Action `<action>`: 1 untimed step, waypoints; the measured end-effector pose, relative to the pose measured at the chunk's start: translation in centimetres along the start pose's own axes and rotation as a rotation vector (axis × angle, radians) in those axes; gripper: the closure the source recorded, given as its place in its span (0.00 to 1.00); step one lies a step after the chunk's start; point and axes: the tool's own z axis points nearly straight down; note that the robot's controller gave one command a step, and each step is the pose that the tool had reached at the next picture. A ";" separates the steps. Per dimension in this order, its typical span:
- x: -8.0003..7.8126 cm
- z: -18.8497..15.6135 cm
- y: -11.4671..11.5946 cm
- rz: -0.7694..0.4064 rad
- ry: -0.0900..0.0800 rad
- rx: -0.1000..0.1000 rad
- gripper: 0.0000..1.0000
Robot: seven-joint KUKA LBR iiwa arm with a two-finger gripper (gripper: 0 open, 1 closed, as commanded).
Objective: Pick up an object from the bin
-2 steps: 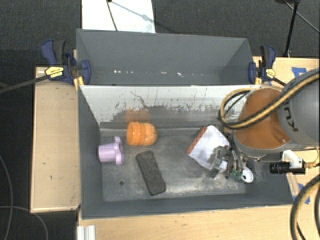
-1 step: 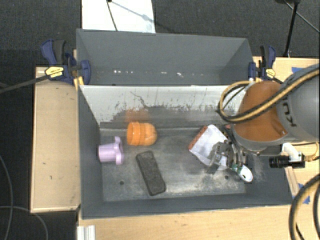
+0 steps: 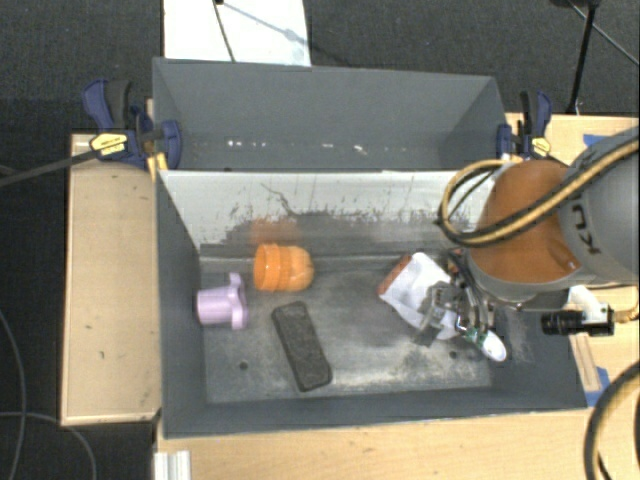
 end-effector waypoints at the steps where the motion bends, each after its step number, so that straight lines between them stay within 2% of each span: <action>1: 0.0 -5.6 -0.1 -0.014 0.002 0.001 1.00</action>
Offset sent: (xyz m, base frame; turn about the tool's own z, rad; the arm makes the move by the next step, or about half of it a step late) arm -0.0254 -0.0109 0.2054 -0.0171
